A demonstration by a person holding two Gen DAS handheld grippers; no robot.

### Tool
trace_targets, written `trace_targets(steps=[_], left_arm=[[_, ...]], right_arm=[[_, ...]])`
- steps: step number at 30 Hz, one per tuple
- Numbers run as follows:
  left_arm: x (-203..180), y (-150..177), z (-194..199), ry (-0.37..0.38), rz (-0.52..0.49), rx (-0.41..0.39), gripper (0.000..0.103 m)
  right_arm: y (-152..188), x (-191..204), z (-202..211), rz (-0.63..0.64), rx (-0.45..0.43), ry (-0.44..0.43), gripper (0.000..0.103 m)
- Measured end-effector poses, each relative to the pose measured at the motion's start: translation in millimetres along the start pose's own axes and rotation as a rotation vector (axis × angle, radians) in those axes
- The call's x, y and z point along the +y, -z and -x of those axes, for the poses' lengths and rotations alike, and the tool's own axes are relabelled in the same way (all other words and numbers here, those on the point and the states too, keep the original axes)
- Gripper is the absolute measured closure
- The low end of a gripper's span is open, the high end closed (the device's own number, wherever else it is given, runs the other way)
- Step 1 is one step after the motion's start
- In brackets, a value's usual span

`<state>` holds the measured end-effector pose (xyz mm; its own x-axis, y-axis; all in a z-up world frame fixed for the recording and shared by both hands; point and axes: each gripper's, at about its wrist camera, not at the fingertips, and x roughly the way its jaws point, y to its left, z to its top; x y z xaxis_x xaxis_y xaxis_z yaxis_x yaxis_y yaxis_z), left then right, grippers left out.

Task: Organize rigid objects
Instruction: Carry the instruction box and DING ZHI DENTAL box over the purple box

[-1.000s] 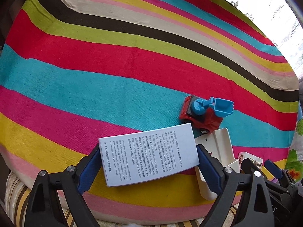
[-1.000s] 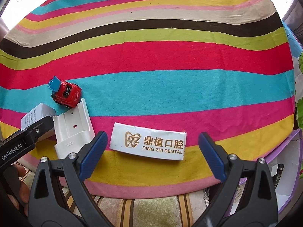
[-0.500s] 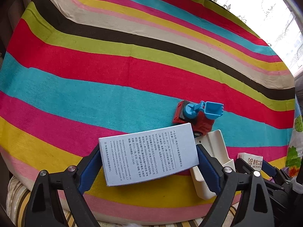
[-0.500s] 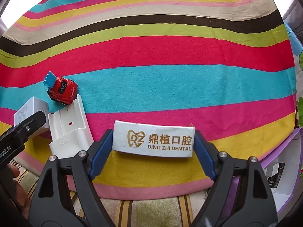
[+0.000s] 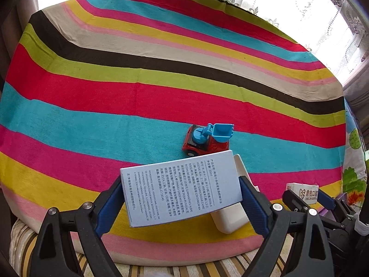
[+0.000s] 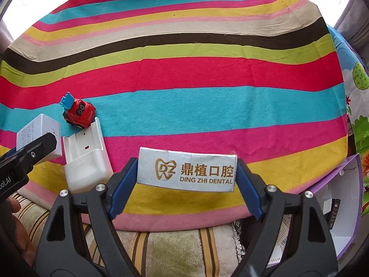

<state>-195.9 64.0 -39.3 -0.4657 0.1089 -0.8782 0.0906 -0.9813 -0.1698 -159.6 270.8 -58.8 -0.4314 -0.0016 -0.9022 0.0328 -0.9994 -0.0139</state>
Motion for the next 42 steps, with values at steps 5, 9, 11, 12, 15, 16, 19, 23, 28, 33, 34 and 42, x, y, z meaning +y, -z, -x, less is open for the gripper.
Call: trace_targets(steps=[5,9,11,12,15,16,19,23,28,33,34,42], left_arm=[[-20.6,6.3,9.6,0.012,-0.060,-0.005,0.010],[-37.4,14.9,18.2,0.017,-0.106,-0.009,0.010],[-42.2,16.7,21.9,0.021,-0.120,-0.013,0.010],[-44.1,15.8,21.6,0.023,-0.126,-0.013,0.010],[-51.0,18.7,27.6,0.027,-0.148,-0.019,0.010],[-54.2,19.7,29.3,0.030,-0.156,-0.020,0.010],[-64.4,23.0,33.9,0.039,-0.182,-0.021,0.010],[-79.4,28.4,38.7,0.058,-0.219,-0.015,0.010],[-100.4,36.7,44.1,0.099,-0.265,-0.005,0.010],[-123.3,45.8,50.6,0.161,-0.314,0.004,0.010],[-127.4,47.3,51.6,0.172,-0.323,0.005,0.010],[-171.2,63.7,61.0,0.262,-0.431,0.013,0.010]], right_arm=[[0.6,-6.6,8.5,-0.014,-0.019,0.005,0.019],[7.4,-16.5,17.9,-0.031,-0.032,0.002,0.019],[9.8,-23.3,21.8,-0.040,-0.039,0.006,0.019],[11.4,-27.1,24.0,-0.044,-0.041,0.006,0.019],[17.1,-38.9,31.3,-0.058,-0.048,0.008,0.019],[18.9,-42.8,34.0,-0.064,-0.050,0.010,0.019],[23.5,-55.4,41.8,-0.077,-0.058,0.017,0.019],[30.4,-72.9,49.2,-0.093,-0.065,0.027,0.019],[40.9,-94.9,58.4,-0.117,-0.075,0.039,0.019],[51.9,-122.1,69.2,-0.150,-0.080,0.055,0.019],[53.6,-127.1,71.0,-0.155,-0.081,0.059,0.019],[67.6,-170.5,85.2,-0.196,-0.091,0.098,0.019]])
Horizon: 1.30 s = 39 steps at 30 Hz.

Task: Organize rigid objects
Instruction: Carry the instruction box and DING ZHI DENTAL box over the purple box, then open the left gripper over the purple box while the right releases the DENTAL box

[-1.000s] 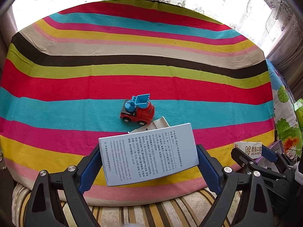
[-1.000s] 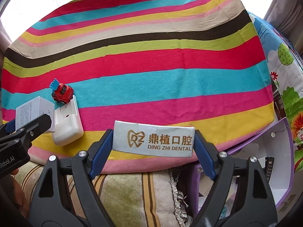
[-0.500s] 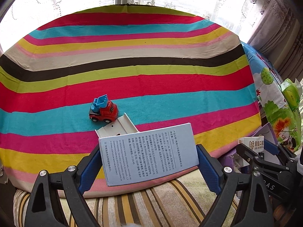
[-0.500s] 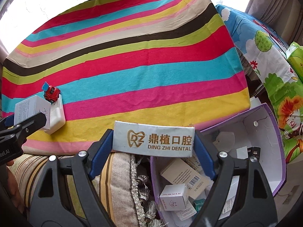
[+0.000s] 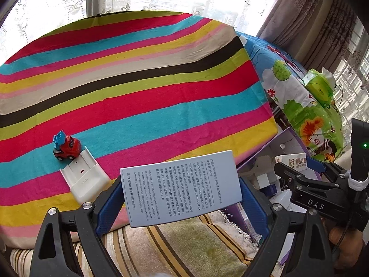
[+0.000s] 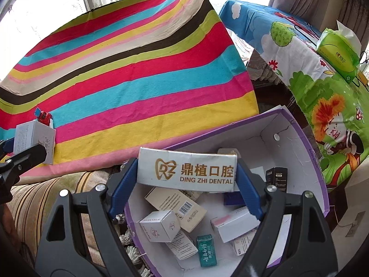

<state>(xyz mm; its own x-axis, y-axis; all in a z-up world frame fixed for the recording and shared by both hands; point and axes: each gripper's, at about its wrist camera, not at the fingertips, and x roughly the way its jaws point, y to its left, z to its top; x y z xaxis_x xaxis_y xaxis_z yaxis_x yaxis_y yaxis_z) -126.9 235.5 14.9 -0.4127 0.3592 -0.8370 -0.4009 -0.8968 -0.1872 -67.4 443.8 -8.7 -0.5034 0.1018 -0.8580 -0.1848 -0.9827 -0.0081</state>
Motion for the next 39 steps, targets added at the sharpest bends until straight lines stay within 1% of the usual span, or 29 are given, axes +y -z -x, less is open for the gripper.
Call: trace_targets(steps=[10,13,18,21,22,25,30,39], left_arm=[[-60.2,-3.0,-4.0,0.085,-0.133,0.011,0.009],[-75.1,-3.0,-5.6,0.106,-0.166,0.015,0.009],[-95.7,-3.0,-6.9,0.164,-0.208,0.019,0.008],[-104.8,-3.2,-6.1,0.185,-0.219,0.009,0.002],[-107.0,-3.5,-5.4,0.194,-0.222,0.006,0.001],[-111.9,-4.2,-3.5,0.208,-0.233,-0.001,0.000],[-109.0,-5.9,-2.4,0.196,-0.224,-0.013,0.000],[-95.3,-9.2,1.8,0.170,-0.201,-0.032,0.000]], right_arm=[[0.3,-59.2,14.5,-0.069,-0.033,0.081,0.019],[1.2,-74.8,16.8,-0.096,-0.039,0.096,0.019],[2.3,-95.1,20.5,-0.138,-0.052,0.106,0.018],[2.9,-101.4,20.0,-0.144,-0.046,0.112,0.018],[3.5,-102.2,19.3,-0.143,-0.041,0.112,0.018],[5.6,-103.4,18.2,-0.141,-0.036,0.106,0.016],[6.2,-102.4,18.4,-0.141,-0.038,0.091,0.014],[5.0,-94.8,16.9,-0.129,-0.030,0.075,0.013]])
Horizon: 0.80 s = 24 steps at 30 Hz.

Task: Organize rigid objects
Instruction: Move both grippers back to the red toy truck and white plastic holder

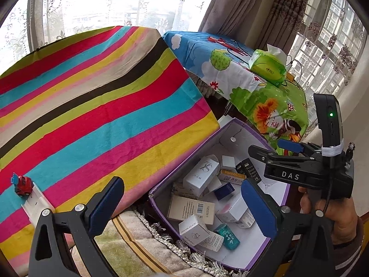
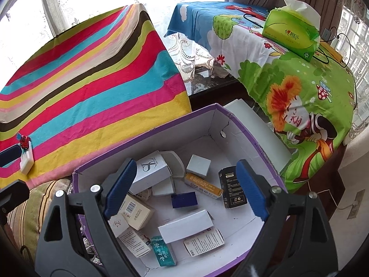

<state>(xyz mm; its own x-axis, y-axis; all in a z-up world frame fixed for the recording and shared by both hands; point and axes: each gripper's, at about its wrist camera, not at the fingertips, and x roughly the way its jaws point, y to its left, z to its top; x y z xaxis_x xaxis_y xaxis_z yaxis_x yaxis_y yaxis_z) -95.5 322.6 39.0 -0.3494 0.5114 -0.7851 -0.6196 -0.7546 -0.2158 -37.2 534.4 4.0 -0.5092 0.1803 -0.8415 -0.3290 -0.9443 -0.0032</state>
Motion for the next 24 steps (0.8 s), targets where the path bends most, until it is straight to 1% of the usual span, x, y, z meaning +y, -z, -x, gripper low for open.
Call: trace_targets(steps=[6,16,24], left_arm=[[12.3,-0.5,3.4,-0.018,0.023,-0.006,0.000],[37.7,-0.5,12.7,-0.095,0.054,-0.029,0.000],[68.1,3.1,26.2,-0.133,0.077,-0.044,0.001]], right_arm=[[-0.8,12.5,1.1,0.029,0.003,-0.008,0.013],[-3.2,36.6,2.5,0.078,0.008,-0.021,0.013],[-5.7,70.4,2.3,0.140,0.014,-0.053,0.013]])
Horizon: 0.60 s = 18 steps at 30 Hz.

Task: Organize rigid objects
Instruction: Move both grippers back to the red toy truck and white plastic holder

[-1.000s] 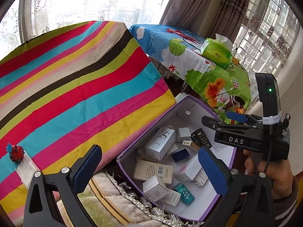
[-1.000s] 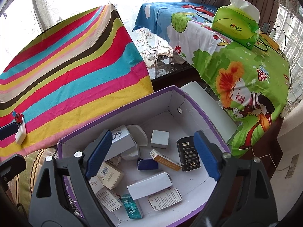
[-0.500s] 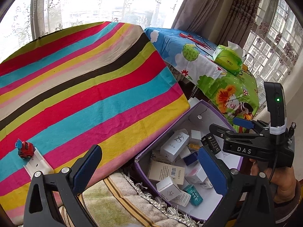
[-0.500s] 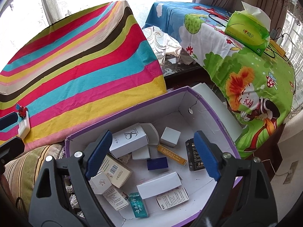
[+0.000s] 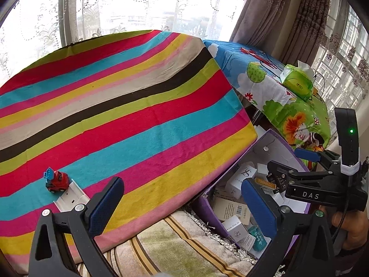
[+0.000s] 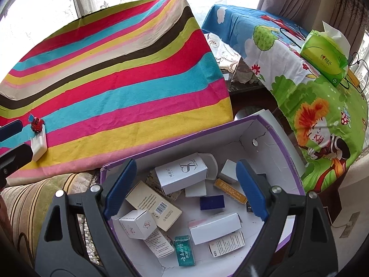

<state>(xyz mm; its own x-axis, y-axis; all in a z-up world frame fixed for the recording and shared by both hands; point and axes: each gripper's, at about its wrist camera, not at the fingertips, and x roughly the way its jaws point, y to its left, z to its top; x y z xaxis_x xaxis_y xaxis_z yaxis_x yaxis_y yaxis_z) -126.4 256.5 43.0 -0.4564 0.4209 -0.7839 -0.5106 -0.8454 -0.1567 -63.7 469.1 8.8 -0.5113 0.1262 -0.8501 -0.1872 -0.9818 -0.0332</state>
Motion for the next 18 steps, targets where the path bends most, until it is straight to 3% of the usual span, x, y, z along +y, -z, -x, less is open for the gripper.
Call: trace_targets(steps=[4,10,18], left_arm=[[20.7,-1.3,6.1,-0.021,0.017,-0.008,0.004],[63.2,-3.1,13.0,-0.061,0.049,0.004,0.018],[126.7,-7.2,19.7,-0.120,0.138,0.013,0.030]], right_arm=[[-3.6,21.0,-1.7,0.033,0.004,-0.033,0.013],[-8.0,64.7,-1.8,0.108,0.009,-0.093,0.013],[-14.5,120.8,-2.9,0.200,0.014,-0.163,0.013]])
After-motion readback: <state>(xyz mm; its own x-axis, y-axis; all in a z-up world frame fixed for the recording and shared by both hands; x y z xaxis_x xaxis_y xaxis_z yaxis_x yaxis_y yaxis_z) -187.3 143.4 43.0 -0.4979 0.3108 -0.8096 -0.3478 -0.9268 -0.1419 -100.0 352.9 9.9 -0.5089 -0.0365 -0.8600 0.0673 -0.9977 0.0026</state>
